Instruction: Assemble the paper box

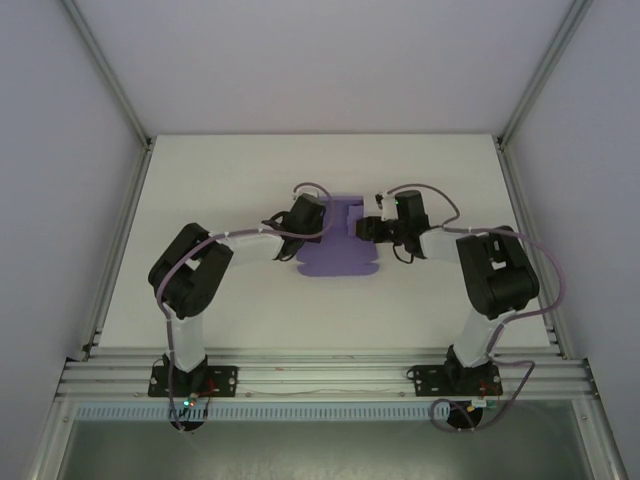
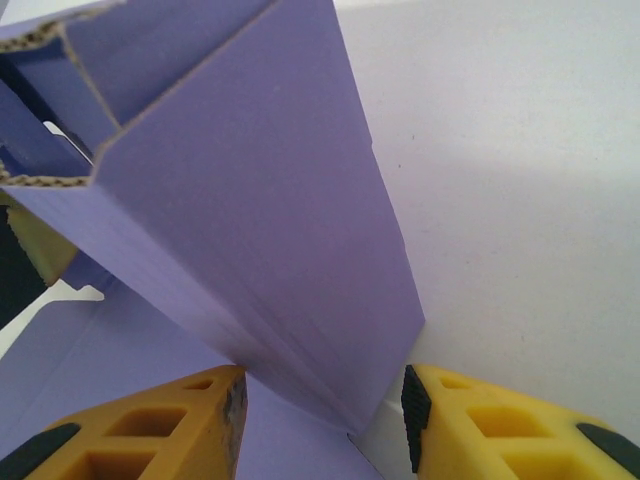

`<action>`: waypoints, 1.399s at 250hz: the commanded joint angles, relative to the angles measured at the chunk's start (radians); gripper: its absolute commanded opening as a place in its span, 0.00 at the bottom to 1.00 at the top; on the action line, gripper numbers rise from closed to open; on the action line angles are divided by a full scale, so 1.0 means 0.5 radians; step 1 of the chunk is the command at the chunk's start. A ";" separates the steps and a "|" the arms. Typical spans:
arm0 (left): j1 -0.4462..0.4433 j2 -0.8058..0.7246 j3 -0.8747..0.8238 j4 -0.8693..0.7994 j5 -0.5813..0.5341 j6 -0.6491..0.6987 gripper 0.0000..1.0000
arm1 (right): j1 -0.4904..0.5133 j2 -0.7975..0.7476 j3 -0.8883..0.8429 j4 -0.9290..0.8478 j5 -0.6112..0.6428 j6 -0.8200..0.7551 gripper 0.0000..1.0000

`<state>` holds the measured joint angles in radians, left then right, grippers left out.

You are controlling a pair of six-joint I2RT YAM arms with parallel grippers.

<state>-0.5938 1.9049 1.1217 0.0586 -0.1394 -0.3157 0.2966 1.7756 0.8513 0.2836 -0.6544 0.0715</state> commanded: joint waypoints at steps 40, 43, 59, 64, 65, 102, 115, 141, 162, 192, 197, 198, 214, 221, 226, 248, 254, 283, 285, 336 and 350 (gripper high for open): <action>-0.034 0.055 0.045 -0.107 0.080 0.055 0.00 | 0.008 -0.011 0.063 0.131 -0.221 -0.191 0.51; -0.034 0.055 0.046 -0.109 0.078 0.052 0.00 | 0.007 -0.011 0.066 0.129 -0.231 -0.190 0.52; -0.034 0.054 0.046 -0.117 0.069 0.048 0.00 | 0.010 -0.014 0.064 0.132 -0.276 -0.194 0.50; -0.034 0.056 0.044 -0.117 0.067 0.046 0.00 | 0.008 -0.014 0.061 0.138 -0.271 -0.188 0.46; -0.034 0.056 0.043 -0.117 0.067 0.046 0.00 | 0.008 -0.015 0.060 0.138 -0.266 -0.185 0.45; -0.037 0.044 0.040 -0.108 0.061 0.051 0.00 | 0.016 -0.001 0.108 0.000 -0.184 -0.200 0.40; -0.040 0.048 0.048 -0.112 0.061 0.053 0.00 | 0.039 0.000 0.115 -0.023 -0.176 -0.194 0.43; -0.049 0.054 0.064 -0.120 0.049 0.042 0.00 | 0.095 -0.020 0.098 0.020 -0.011 -0.100 0.43; -0.058 0.060 0.069 -0.117 0.058 0.041 0.00 | 0.143 -0.036 0.096 0.088 0.095 0.020 0.46; -0.067 0.065 0.084 -0.130 0.046 0.048 0.00 | 0.209 -0.039 0.159 0.039 0.317 0.131 0.46; -0.070 0.065 0.085 -0.132 0.040 0.047 0.00 | 0.224 -0.035 0.174 0.013 0.372 0.137 0.45; -0.070 0.067 0.085 -0.132 0.040 0.048 0.00 | 0.226 -0.033 0.177 0.008 0.385 0.140 0.46; -0.073 0.063 0.088 -0.136 0.029 0.051 0.00 | 0.274 -0.021 0.230 -0.097 0.675 0.200 0.45; -0.076 0.063 0.084 -0.133 0.030 0.051 0.00 | 0.288 -0.006 0.246 -0.138 0.777 0.217 0.45; -0.076 0.059 0.084 -0.130 0.029 0.050 0.00 | 0.302 0.010 0.262 -0.168 0.873 0.252 0.45; -0.083 0.062 0.080 -0.115 0.045 0.053 0.00 | 0.326 0.108 0.333 -0.236 1.016 0.267 0.46; -0.085 0.063 0.083 -0.117 0.049 0.054 0.00 | 0.330 0.140 0.347 -0.229 1.032 0.275 0.43; -0.092 0.079 0.112 -0.148 0.034 0.065 0.00 | 0.331 0.245 0.384 -0.214 1.095 0.281 0.31; -0.092 0.078 0.109 -0.148 0.034 0.066 0.00 | 0.328 0.252 0.388 -0.216 1.102 0.274 0.30; -0.095 0.071 0.119 -0.168 0.002 0.071 0.00 | 0.328 0.356 0.521 -0.408 1.487 0.299 0.14; -0.098 0.065 0.121 -0.175 -0.022 0.059 0.00 | 0.329 0.355 0.547 -0.489 1.626 0.349 0.08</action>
<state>-0.6071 1.9137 1.1702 0.0334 -0.1925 -0.3130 0.4648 1.9182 1.0996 0.1444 -0.0521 0.1902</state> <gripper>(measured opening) 0.074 0.138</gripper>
